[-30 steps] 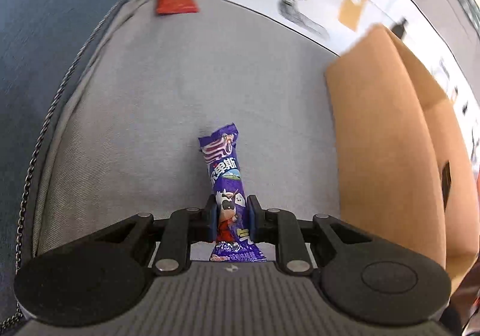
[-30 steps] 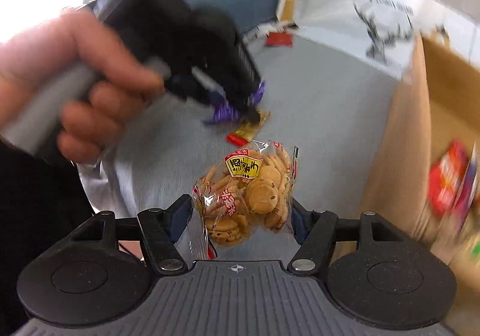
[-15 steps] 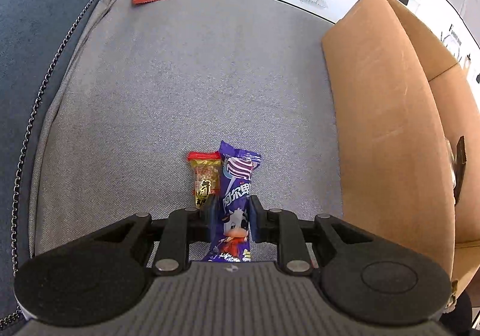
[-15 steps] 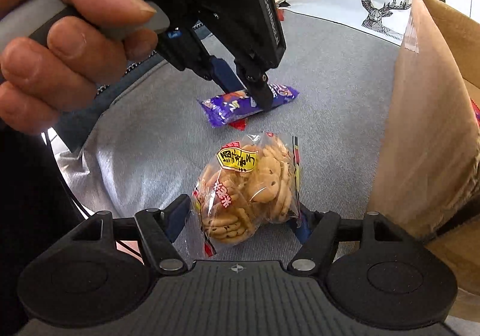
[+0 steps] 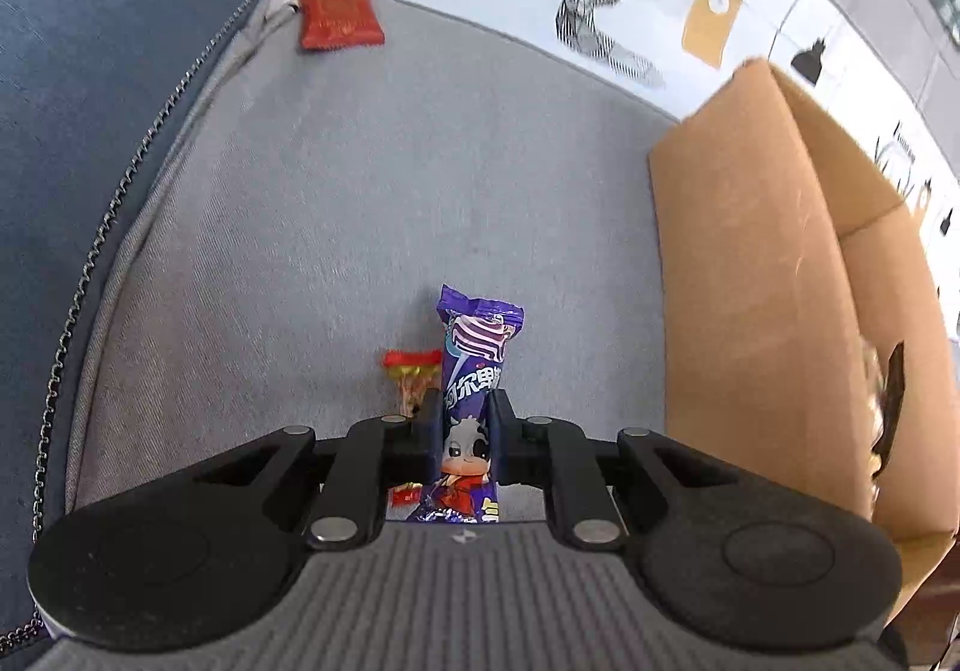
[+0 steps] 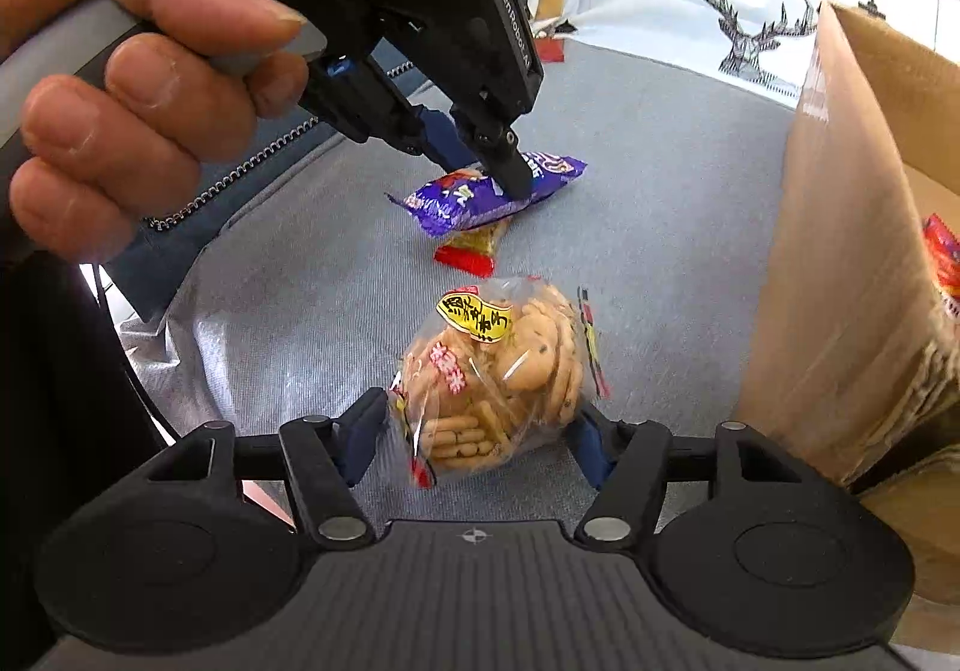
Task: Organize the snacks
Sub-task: 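Lift both snacks and carry them over the cardboard box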
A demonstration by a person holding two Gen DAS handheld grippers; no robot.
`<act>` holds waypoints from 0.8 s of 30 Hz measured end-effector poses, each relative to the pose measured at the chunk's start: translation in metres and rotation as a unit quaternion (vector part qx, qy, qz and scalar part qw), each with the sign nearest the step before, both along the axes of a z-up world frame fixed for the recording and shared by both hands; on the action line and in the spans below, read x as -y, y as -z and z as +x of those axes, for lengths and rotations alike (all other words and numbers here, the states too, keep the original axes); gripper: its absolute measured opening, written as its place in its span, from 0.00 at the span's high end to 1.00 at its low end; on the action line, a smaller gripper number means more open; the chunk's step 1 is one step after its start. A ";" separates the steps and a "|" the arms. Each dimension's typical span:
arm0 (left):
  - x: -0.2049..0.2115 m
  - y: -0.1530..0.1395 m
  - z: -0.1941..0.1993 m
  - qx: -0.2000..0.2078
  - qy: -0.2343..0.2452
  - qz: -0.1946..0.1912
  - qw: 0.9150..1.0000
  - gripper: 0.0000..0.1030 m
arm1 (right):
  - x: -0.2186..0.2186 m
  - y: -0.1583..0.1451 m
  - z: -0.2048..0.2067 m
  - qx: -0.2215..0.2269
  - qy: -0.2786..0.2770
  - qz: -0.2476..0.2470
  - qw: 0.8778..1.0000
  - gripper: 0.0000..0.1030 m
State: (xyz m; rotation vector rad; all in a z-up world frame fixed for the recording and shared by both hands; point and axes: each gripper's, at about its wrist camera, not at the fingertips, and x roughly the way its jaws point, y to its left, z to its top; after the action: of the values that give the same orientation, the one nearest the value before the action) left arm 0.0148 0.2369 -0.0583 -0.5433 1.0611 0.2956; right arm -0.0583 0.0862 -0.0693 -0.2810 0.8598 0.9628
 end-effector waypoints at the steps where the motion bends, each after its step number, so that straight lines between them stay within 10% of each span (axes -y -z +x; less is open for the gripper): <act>1: 0.000 -0.002 0.000 0.006 -0.002 0.003 1.000 0.85 | 0.000 -0.001 -0.001 0.002 0.000 0.002 1.000 0.37; 24: 0.007 -0.036 -0.004 0.066 -0.011 0.090 0.994 0.85 | 0.008 -0.039 -0.027 0.136 -0.019 -0.002 0.990 0.39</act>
State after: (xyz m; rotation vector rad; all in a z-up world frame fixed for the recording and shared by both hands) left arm 0.0104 0.2304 -0.0223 -0.4063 0.8906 0.3664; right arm -0.0848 0.0784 -0.0301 -0.4234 0.6080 0.9329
